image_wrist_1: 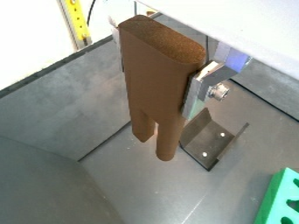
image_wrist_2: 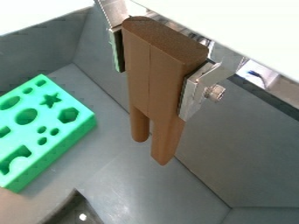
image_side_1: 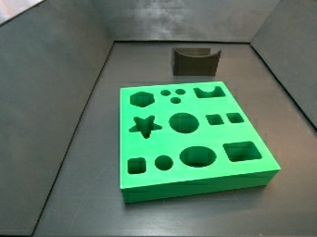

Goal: Pick up the square-circle object. Move up. Place the square-circle object on the fixture. Regrasp the square-circle object. Rotate the square-circle object. Move to above the board. Insert the square-circle object.
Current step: Move to above the board.

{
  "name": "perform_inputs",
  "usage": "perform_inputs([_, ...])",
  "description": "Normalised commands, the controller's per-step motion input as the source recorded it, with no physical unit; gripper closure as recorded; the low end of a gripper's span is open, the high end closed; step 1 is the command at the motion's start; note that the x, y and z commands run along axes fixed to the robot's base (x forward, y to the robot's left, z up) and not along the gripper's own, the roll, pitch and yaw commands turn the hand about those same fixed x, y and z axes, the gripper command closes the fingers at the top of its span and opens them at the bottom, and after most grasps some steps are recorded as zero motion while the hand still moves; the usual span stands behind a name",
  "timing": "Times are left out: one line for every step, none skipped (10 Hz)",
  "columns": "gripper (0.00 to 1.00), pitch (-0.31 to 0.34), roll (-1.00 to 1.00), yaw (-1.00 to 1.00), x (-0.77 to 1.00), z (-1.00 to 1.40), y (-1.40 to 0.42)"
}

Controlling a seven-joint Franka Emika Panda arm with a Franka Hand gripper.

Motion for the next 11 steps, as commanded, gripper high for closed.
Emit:
perform_inputs([1.00,0.033,0.04,1.00,0.22,-0.02,-1.00])
perform_inputs([1.00,0.033,0.05,1.00,0.23,-0.02,-1.00])
perform_inputs([1.00,0.033,0.04,1.00,0.23,-0.02,-1.00])
perform_inputs([1.00,0.036,0.04,1.00,0.24,-0.02,-1.00])
perform_inputs([1.00,0.040,0.04,1.00,0.25,-0.02,-1.00])
perform_inputs([1.00,0.043,0.04,1.00,0.26,-0.02,-1.00])
perform_inputs([1.00,0.046,0.04,1.00,0.27,-0.02,-1.00])
perform_inputs([1.00,0.048,0.04,1.00,0.27,-0.02,-1.00])
perform_inputs([1.00,0.053,0.04,1.00,0.29,-0.02,-1.00])
perform_inputs([1.00,0.056,0.05,1.00,0.30,-0.02,-1.00])
perform_inputs([1.00,0.060,0.05,1.00,0.32,-0.02,-1.00])
